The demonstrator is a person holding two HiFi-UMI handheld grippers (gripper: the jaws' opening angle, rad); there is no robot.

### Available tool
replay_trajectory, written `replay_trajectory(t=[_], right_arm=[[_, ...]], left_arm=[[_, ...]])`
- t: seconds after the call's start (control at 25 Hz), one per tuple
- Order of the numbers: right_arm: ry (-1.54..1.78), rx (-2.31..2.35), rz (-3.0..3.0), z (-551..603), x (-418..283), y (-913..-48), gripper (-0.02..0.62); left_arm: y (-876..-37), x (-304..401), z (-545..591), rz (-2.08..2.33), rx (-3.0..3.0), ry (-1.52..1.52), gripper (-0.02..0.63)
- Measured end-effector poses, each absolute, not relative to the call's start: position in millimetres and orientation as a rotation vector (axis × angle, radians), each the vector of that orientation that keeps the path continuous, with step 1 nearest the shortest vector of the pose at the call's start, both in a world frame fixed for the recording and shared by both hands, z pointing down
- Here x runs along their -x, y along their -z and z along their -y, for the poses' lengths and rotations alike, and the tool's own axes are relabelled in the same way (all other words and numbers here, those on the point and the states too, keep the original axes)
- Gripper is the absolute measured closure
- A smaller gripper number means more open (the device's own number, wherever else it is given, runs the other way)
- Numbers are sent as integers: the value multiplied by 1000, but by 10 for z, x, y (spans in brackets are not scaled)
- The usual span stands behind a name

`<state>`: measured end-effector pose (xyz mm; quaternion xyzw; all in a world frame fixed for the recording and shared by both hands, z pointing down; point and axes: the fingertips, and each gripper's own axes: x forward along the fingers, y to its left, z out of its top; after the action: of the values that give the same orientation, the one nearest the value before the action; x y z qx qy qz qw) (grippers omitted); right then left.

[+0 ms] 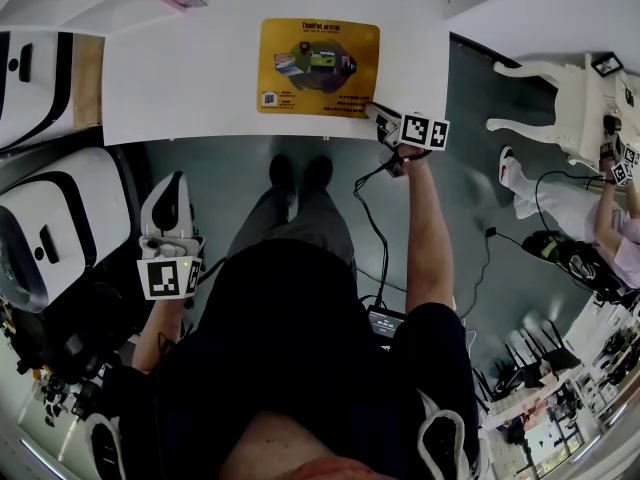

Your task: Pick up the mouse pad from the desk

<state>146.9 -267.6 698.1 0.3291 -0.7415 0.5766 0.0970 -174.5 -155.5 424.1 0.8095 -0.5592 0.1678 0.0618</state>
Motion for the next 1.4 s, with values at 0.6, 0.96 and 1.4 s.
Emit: replay_trajectory(t=[0.6, 0.96, 1.4], right_arm=[[-1677, -973, 2416, 2703, -1296, -6417, 584], [-1560, -951, 2578, 2759, -1167, -5911, 586], [-1269, -985, 2740, 2827, -949, -5197, 586]], left_arm=[[-4203, 1686, 1610, 1693, -2464, -477, 606], [-4172, 1635, 1612, 1698, -2479, -458, 606], [-4106, 1656, 1669, 1703, -2505, -419, 606]])
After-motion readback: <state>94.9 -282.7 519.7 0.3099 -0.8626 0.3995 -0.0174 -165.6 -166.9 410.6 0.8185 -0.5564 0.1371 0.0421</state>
